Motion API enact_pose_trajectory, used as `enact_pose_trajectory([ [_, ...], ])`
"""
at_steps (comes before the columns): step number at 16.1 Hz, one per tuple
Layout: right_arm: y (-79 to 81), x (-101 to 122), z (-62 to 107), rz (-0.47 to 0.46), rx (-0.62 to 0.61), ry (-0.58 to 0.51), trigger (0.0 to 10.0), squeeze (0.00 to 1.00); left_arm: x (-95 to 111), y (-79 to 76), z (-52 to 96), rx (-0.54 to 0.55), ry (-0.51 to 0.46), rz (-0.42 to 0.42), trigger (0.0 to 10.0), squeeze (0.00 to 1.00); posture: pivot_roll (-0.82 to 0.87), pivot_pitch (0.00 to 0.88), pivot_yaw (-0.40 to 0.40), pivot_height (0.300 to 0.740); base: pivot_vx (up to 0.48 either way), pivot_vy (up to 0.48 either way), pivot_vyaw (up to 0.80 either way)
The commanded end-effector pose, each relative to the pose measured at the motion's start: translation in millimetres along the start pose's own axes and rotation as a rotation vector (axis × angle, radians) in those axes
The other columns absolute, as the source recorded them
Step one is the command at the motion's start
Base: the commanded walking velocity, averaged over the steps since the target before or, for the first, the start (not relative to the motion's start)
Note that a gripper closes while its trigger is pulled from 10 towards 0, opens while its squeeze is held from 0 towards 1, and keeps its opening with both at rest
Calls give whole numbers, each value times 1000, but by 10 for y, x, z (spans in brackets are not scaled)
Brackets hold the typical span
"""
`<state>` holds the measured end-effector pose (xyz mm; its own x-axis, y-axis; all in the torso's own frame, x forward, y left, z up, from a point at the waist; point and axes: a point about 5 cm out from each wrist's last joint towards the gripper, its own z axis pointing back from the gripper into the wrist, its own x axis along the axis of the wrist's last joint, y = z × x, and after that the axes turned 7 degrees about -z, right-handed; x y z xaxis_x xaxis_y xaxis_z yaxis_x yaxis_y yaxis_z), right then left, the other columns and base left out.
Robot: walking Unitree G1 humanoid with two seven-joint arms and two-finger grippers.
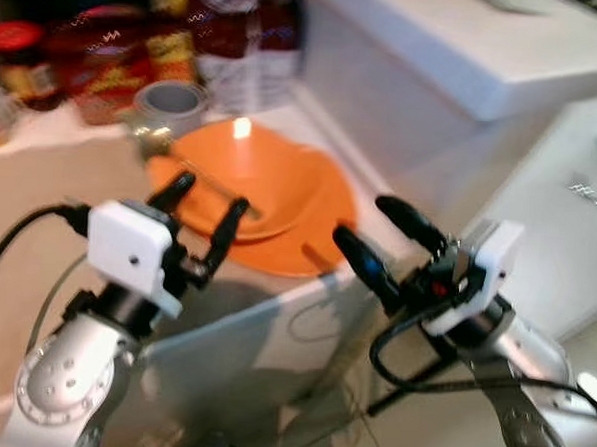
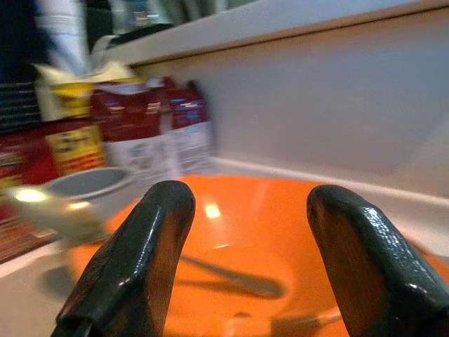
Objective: Setting the table
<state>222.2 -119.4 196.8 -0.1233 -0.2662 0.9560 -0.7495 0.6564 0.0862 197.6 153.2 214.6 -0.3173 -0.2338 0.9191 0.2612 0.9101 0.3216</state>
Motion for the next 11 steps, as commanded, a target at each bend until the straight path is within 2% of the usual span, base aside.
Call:
enact_pose_trajectory([
  [1, -43, 69, -5, 5, -21, -16, 10000, 0, 72, 2, -7, 9, -18, 5, 10000, 0, 103, 50, -84, 740, 0, 0, 800],
  [3, -92, 102, -69, 15, -28, -9, 10000, 0, 118, -28, -36, -31, -18, -8, 10000, 0, 120, 53, -93, 740, 0, 0, 800],
  [7, -103, 94, -101, -2, -1, 9, 10000, 0, 117, -44, -29, -15, -3, 4, 10000, 0, 131, 56, -103, 740, 0, 0, 800],
  [11, -121, 243, -174, -10, -10, -57, 10000, 0, 159, -23, -92, -18, -5, 3, 10000, 0, 131, 50, -91, 740, 0, 0, 800],
])
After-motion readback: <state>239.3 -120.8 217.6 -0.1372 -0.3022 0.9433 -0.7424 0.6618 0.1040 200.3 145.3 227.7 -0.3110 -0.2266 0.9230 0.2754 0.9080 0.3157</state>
